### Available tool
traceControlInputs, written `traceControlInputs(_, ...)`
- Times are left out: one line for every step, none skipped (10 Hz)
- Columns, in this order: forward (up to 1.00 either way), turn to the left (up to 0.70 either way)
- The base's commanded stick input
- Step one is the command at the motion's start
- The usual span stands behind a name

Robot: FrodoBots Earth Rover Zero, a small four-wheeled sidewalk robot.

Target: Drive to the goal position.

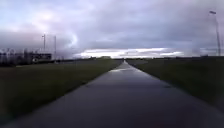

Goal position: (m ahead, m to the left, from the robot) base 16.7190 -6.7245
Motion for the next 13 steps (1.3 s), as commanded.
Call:
traceControlInputs(0.70,0.00)
traceControlInputs(0.70,0.00)
traceControlInputs(0.70,0.00)
traceControlInputs(0.70,0.00)
traceControlInputs(0.70,0.00)
traceControlInputs(0.70,0.00)
traceControlInputs(0.70,0.00)
traceControlInputs(0.70,0.00)
traceControlInputs(0.70,0.00)
traceControlInputs(0.70,0.00)
traceControlInputs(0.70,0.00)
traceControlInputs(0.70,0.00)
traceControlInputs(0.70,0.00)
